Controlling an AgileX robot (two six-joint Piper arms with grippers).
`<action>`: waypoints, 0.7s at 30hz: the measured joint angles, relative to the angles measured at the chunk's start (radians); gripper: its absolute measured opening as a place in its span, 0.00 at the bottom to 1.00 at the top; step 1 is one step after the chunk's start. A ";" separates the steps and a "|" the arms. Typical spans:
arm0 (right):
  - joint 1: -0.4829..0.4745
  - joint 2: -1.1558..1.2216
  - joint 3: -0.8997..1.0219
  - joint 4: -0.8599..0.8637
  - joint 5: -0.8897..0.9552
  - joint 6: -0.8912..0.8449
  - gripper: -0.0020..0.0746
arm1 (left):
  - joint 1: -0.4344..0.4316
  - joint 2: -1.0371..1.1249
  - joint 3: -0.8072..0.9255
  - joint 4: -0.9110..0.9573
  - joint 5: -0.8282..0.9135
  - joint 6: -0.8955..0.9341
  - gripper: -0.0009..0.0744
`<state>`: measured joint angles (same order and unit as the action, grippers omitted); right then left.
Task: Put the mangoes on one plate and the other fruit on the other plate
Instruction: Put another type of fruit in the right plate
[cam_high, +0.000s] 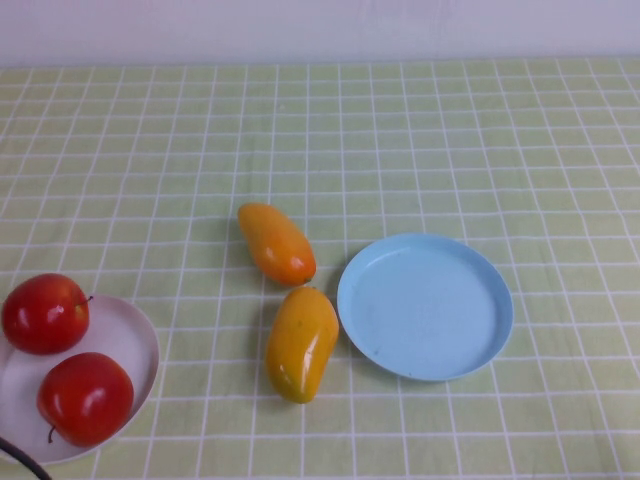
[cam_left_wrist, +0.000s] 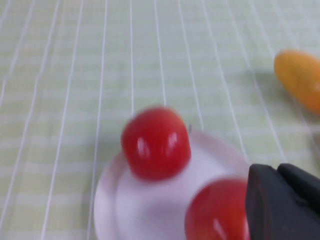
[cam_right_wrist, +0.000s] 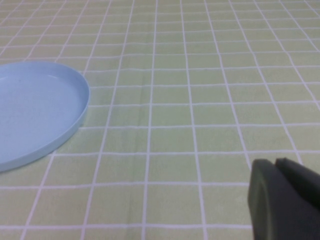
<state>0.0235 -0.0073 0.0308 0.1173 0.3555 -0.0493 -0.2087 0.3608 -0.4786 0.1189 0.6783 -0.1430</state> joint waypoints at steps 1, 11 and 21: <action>0.000 0.000 0.000 0.000 0.000 0.000 0.01 | 0.005 -0.014 0.037 0.005 -0.081 0.005 0.01; 0.000 0.000 0.000 0.000 0.000 0.000 0.01 | 0.172 -0.301 0.381 -0.222 -0.570 0.257 0.01; 0.000 0.000 0.000 0.001 0.000 0.000 0.01 | 0.180 -0.371 0.502 -0.230 -0.491 0.269 0.01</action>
<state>0.0235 -0.0073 0.0308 0.1180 0.3555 -0.0493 -0.0285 -0.0101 0.0230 -0.1109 0.1877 0.1256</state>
